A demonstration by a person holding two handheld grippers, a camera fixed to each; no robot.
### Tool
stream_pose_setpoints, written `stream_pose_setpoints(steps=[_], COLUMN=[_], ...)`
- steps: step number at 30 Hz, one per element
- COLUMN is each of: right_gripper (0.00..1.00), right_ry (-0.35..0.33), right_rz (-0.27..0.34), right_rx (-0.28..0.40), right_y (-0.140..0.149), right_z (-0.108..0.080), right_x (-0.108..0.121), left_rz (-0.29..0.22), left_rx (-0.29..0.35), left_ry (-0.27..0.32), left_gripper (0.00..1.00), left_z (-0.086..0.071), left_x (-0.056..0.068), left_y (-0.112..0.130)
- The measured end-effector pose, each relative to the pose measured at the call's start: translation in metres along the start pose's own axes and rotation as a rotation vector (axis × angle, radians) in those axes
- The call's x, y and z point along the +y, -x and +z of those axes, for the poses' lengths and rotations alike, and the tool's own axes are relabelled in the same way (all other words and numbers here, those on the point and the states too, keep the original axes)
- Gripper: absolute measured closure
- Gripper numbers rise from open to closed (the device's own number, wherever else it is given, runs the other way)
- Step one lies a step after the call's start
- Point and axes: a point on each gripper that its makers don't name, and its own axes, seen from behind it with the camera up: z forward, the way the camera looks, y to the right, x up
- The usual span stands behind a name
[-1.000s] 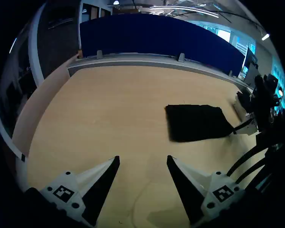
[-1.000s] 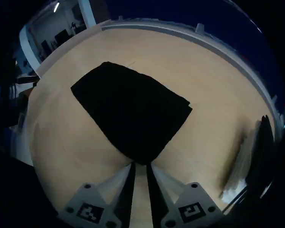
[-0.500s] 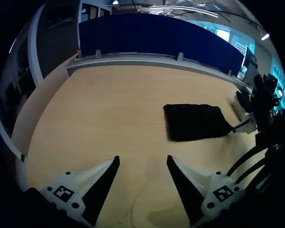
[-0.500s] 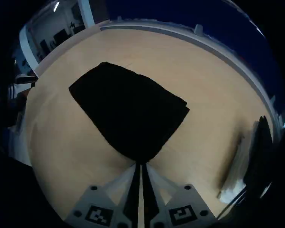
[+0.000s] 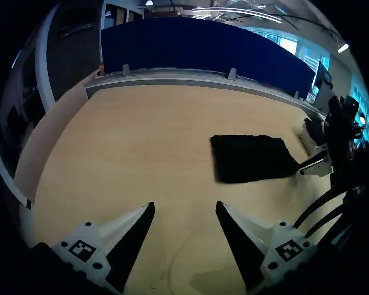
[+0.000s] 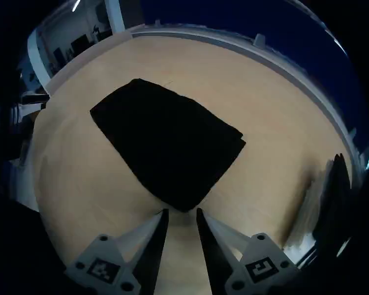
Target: Fold towel
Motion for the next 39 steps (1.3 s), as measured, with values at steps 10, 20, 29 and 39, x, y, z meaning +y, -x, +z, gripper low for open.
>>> stream_pose_setpoints(steps=[10,20,29,39], right_gripper=[0.62,0.74,0.87,0.97], right_ry=[-0.007,-0.011,-0.022,-0.013], right_rz=[0.020,0.016,-0.002,0.001], right_rx=[0.015,0.022,0.004,0.012], right_y=[-0.0034,-0.0049,0.0004,-0.0025], right_z=[0.0000,0.0016,0.0002,-0.0007], right_x=[0.0001,-0.0022,-0.0042,-0.0025], left_rz=[0.001,0.001,-0.003,0.000], left_rx=[-0.001,-0.002,-0.001,0.001], left_ry=[0.001,0.005,0.004,0.006], left_gripper=[0.08,0.08,0.08,0.08], left_z=[0.0004,0.0005,0.0003,0.0010], left_x=[0.0023,0.0042,0.0035,0.0066], left_y=[0.0021,0.0039,0.0049,0.0023])
